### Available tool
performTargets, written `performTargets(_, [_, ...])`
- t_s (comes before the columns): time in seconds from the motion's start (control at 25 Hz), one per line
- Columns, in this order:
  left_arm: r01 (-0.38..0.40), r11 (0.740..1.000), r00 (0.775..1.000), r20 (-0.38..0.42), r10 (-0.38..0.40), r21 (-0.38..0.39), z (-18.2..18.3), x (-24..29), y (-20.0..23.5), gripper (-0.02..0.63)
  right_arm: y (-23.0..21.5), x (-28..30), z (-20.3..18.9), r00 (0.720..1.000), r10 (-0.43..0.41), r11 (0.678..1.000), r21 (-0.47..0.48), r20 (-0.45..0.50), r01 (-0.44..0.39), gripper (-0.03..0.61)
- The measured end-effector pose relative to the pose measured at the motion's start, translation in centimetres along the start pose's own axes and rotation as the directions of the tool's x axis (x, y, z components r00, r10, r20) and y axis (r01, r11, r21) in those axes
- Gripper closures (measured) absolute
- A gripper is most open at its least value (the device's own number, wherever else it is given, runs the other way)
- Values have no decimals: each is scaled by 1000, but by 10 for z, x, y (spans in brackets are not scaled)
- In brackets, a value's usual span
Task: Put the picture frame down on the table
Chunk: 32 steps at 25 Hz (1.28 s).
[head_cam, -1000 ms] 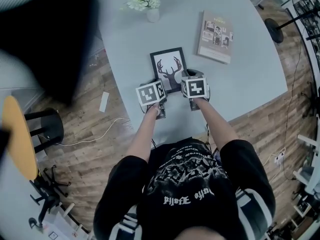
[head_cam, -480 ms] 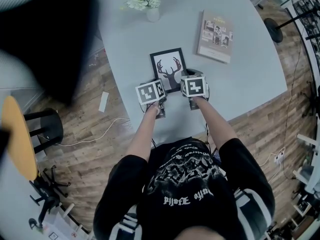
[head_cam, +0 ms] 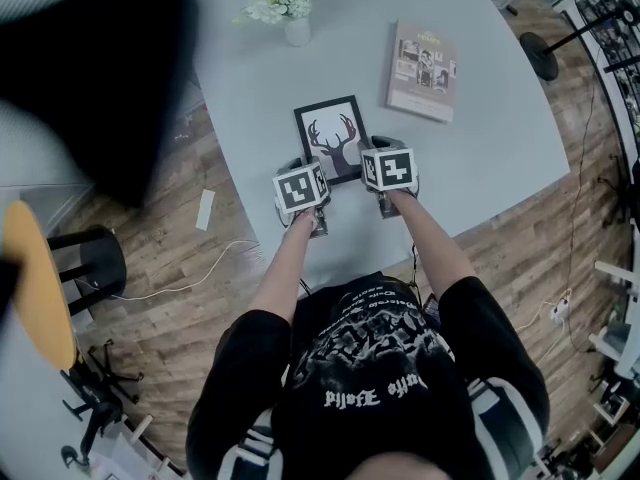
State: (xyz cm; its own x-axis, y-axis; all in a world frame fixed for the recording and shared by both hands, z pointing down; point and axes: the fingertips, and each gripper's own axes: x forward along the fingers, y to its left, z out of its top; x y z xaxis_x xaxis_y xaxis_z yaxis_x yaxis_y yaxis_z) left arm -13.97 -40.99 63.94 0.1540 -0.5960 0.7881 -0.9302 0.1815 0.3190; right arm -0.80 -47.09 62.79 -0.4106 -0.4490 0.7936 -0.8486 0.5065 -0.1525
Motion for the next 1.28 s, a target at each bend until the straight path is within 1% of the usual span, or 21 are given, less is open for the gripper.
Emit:
performTargets(0.08, [10,1000,1000,26,-11,26,4,-5,-4,462,4,-6,-1,1000,20,1000,-11,20,-20,470])
performTargets(0.2, [50,997,995,80,-54,57,15,-19,-13,454,10,-20,2,997,40,999,-30,64,-38,469])
performTargets(0.28, [62,995,992,106,-70,73,18,-28,-19,450,14,-31,5,994,49,999,-21,99,-47,469])
performTargets(0.4, [64,992,987,137,-79,107,20,-40,-31,448,19,-44,5,990,55,998,-3,133,-55,469])
performTargets(0.52, [60,985,981,175,-88,163,21,-54,-44,445,24,-59,5,985,52,999,-18,166,-50,469])
performTargets(0.64, [65,976,971,213,-110,207,23,-71,-55,429,30,-76,9,974,56,998,-19,219,-53,469])
performTargets(0.76, [69,968,959,252,-131,241,25,-89,-66,426,34,-95,15,960,52,999,-19,274,-49,469])
performTargets(0.96, [93,961,937,305,-173,262,23,-119,-79,426,38,-126,16,940,47,998,-44,339,-34,469])
performTargets(1.16, [82,963,916,361,-175,258,18,-142,-85,426,40,-149,4,924,60,998,-46,379,-45,469])
performTargets(1.28, [88,963,911,370,-182,256,7,-150,-85,428,43,-160,-5,918,56,996,-84,393,-24,469])
